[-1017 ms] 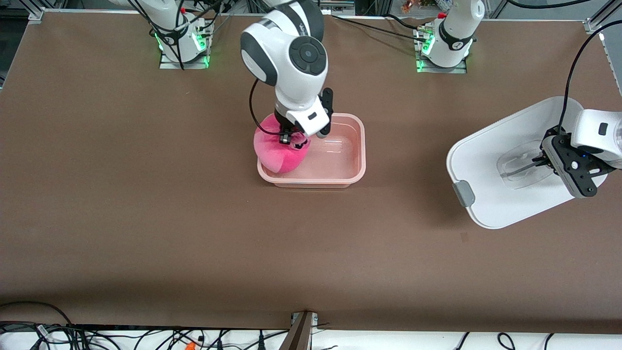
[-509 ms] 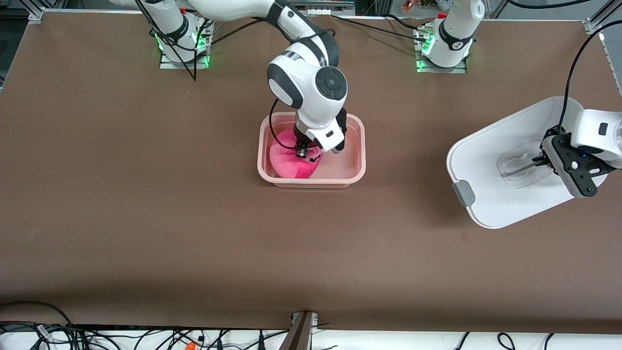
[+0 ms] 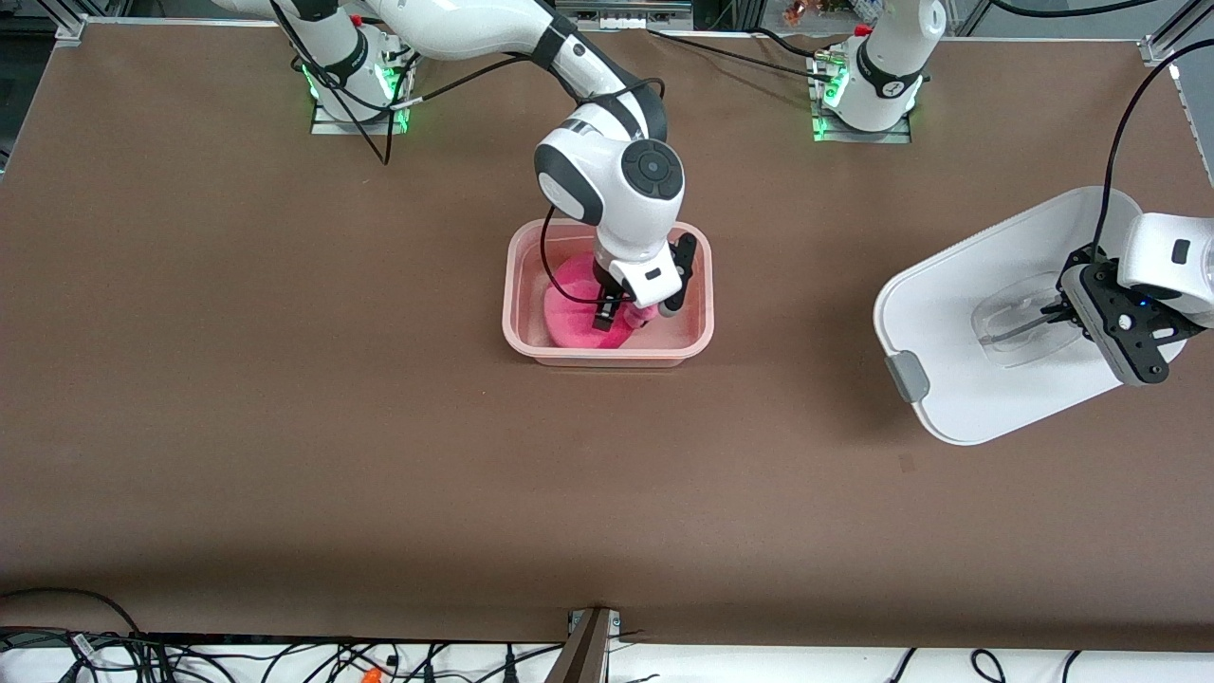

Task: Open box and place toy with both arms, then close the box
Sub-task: 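Carry the pink toy into the open box and release it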

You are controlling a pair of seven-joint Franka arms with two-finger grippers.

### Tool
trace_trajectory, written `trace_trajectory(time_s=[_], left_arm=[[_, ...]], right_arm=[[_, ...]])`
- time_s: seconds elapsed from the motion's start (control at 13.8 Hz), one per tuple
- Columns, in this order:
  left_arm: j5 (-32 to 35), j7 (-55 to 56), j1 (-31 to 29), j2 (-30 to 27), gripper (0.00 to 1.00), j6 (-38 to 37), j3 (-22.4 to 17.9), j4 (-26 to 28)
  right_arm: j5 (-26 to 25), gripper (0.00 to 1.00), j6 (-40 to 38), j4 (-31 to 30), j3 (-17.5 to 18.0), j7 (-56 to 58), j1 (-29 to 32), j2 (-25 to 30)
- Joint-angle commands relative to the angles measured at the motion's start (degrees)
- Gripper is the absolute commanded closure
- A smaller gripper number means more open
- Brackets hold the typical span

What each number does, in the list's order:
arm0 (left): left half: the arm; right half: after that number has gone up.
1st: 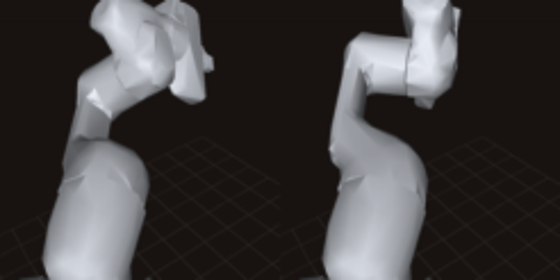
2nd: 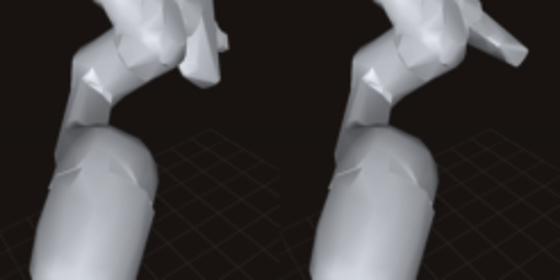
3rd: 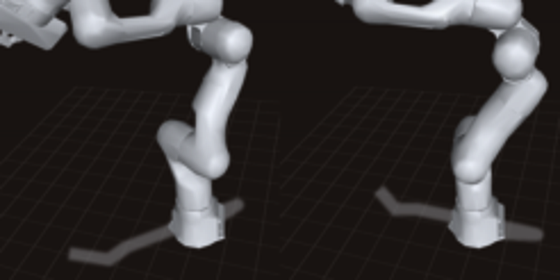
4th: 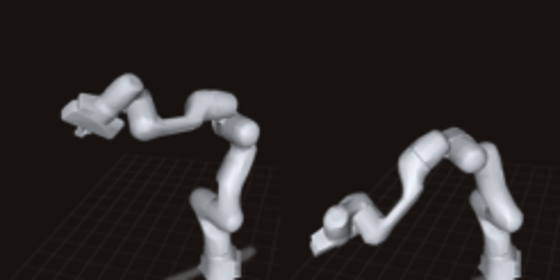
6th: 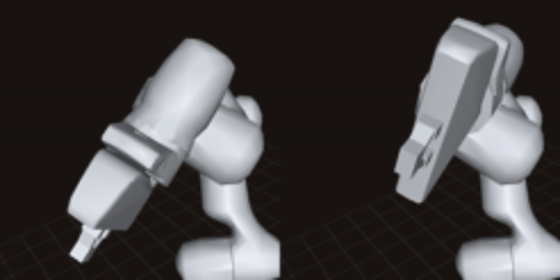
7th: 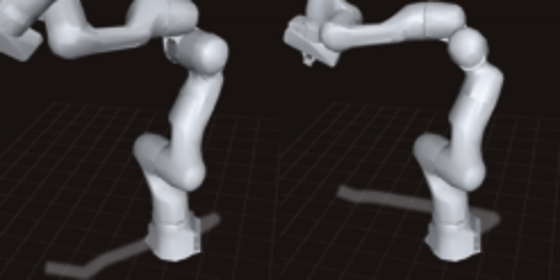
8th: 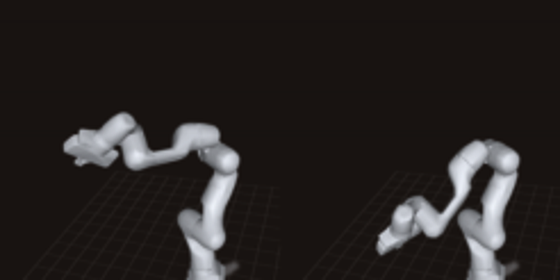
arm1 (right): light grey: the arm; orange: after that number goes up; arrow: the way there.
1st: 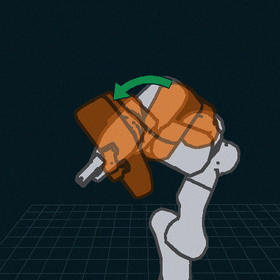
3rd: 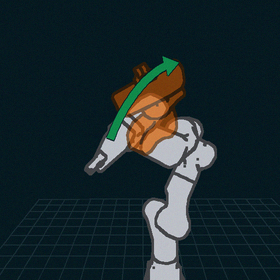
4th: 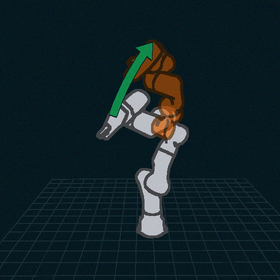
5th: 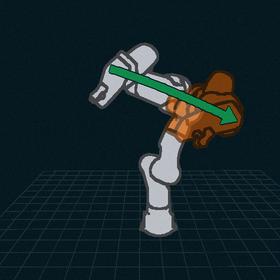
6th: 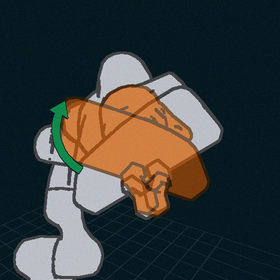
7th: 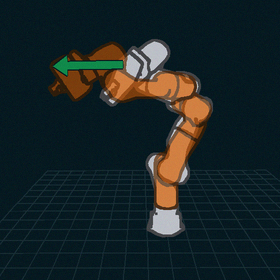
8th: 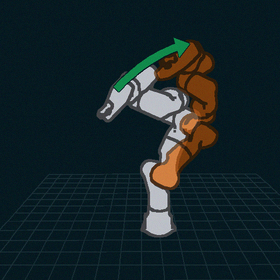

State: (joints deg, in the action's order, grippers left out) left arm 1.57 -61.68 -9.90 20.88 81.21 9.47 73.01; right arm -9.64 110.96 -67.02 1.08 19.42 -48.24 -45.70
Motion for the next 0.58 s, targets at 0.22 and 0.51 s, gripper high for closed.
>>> trace_trajectory(time_s=[0.22, 0.51], left_arm=[[-0.3, -0.8, -0.4, 0.3, 1.00, -1.6, 0.3, -1.6], [-0.5, -0.8, -0.5, 0.3, 1.00, -1.7, 0.3, -1.4]], right_arm=[[-0.3, 0.00, -2.4, 2.2, -1.2, -4.2, -0.1, 2.8], [2.7, 0.00, -4.0, 2.2, -2.8, -3.7, 8.9, 10.8]])
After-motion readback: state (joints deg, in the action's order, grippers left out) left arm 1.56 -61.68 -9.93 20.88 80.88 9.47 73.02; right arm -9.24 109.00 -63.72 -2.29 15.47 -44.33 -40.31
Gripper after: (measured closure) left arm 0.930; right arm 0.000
